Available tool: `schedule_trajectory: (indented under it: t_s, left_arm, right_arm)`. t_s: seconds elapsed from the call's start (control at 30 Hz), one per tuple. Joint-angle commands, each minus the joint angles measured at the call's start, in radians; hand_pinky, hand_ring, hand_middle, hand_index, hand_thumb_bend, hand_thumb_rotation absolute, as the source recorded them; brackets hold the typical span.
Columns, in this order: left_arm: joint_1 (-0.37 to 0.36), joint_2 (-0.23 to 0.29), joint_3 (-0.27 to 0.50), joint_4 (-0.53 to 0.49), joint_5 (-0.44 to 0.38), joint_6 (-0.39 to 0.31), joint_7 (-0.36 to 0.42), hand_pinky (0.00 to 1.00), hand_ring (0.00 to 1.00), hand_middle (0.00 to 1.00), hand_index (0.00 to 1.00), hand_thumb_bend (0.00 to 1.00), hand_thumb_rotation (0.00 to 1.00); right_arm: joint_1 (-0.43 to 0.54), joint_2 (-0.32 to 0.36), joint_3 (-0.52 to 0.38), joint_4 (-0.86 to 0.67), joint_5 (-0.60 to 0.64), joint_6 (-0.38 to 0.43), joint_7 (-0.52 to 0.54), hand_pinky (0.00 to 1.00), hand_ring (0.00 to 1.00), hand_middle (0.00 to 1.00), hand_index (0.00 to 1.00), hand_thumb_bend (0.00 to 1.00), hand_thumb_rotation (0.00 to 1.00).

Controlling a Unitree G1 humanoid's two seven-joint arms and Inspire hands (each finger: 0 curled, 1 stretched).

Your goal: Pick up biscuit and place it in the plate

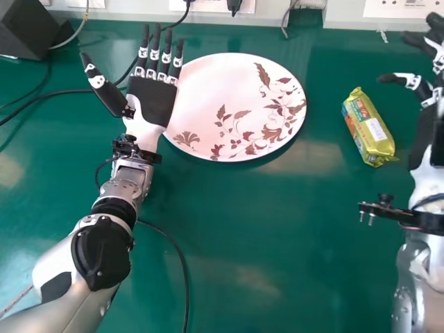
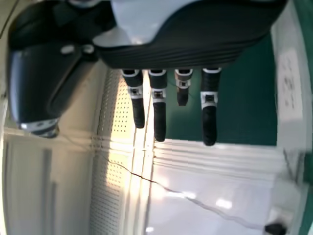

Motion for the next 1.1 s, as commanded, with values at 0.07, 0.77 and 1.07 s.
schedule_trajectory:
  t_s: [0.07, 0.77, 1.07]
  left_arm:
    - [0.012, 0.002, -0.006, 0.000, 0.006, 0.005, -0.006, 0.74, 0.86, 0.93, 1.00, 1.00, 0.67]
    - [0.015, 0.000, -0.006, 0.000, 0.007, -0.012, 0.017, 0.84, 0.89, 0.94, 1.00, 1.00, 0.63]
    - [0.015, -0.006, -0.003, -0.002, 0.004, -0.043, 0.019, 0.89, 0.95, 0.99, 1.00, 1.00, 0.60]
  right_arm:
    - [-0.010, -0.013, 0.017, -0.051, -0.134, 0.026, -0.056, 0.49, 0.61, 0.73, 0.85, 0.84, 0.29]
    - [-0.006, -0.010, 0.108, -0.190, -0.496, 0.199, -0.128, 0.63, 0.80, 0.81, 0.85, 0.90, 0.45]
    - [-0.005, -0.038, 0.134, -0.210, -0.546, 0.233, -0.092, 0.71, 0.86, 0.85, 0.86, 0.91, 0.51]
